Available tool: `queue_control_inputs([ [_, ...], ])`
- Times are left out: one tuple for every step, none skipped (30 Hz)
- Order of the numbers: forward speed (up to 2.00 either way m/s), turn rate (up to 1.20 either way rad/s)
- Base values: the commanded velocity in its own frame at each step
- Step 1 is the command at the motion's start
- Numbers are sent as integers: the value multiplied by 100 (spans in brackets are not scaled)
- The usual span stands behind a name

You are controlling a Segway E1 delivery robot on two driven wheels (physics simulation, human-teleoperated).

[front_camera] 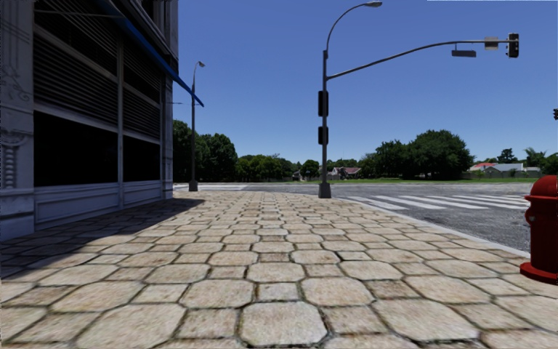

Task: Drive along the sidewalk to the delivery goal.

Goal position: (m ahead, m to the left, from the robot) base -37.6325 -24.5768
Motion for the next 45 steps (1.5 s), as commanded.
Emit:
queue_control_inputs([
  [200, 0],
  [200, 0],
  [200, 0],
  [200, 0],
  [200, 0],
  [200, 0],
  [200, 0],
  [200, 0],
  [200, 0],
  [200, 0],
  [200, 0],
  [200, 0],
  [200, 0],
  [200, 0],
  [200, 0],
  [200, 0],
  [200, 0],
  [200, 0],
  [200, 0],
  [200, 0],
  [200, 0],
  [200, 0],
  [200, 0],
  [200, 0],
  [200, 0],
  [200, 0],
  [200, 0],
  [200, 0],
  [200, 0],
  [200, 0],
  [200, 0],
  [200, 0],
  [200, 0],
  [200, 0],
  [200, 0],
  [200, 0],
  [200, 0],
  [200, 0],
  [200, 0],
  [200, 0],
  [200, 0],
  [200, 0],
  [200, 0],
  [200, -1],
  [200, -1],
])
